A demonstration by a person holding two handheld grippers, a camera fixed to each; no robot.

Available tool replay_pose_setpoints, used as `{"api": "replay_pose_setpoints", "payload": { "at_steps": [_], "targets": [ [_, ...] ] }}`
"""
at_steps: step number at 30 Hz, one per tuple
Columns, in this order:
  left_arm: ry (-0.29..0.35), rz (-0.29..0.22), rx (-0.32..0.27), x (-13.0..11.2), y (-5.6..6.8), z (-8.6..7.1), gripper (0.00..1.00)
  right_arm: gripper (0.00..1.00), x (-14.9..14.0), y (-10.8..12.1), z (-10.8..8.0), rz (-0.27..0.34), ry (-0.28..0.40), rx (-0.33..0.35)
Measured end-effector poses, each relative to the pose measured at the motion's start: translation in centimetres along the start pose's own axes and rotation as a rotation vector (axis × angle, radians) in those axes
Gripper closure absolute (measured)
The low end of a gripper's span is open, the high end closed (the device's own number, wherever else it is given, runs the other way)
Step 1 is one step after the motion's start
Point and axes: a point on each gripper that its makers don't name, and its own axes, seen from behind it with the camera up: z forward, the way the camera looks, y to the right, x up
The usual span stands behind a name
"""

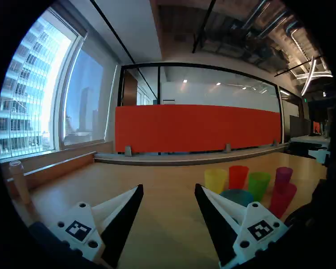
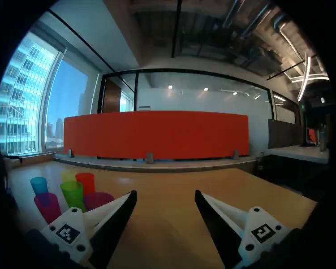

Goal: Pour water

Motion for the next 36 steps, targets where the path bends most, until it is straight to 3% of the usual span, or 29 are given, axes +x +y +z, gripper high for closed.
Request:
{"api": "replay_pose_setpoints", "payload": {
  "at_steps": [6,15,21,27,32,36],
  "targets": [
    [-0.011,0.001,0.014,-0.2,-0.6,0.1,0.15,0.0,-0.1,-0.4,0.3,-0.005,-0.023,0.005],
    [-0.041,-0.004,0.011,1.7,-1.1,0.2,0.15,0.0,3.3,-1.0,0.6,-0.015,-0.04,0.036],
    [-0.06,-0.017,-0.004,4.2,-1.3,0.6,0.15,0.0,6.0,-1.3,0.8,-0.036,-0.057,0.05],
    [-0.039,-0.005,-0.037,7.8,-0.7,1.0,0.15,0.0,7.8,-1.2,1.2,-0.054,-0.093,0.056],
    [-0.03,-0.023,-0.054,10.8,-0.5,1.3,0.15,0.0,9.8,-1.3,1.4,-0.054,-0.101,0.072],
    [-0.03,-0.026,-0.05,12.6,-1.0,1.6,0.15,0.0,11.5,-1.6,1.5,-0.046,-0.098,0.089]
  ]
}}
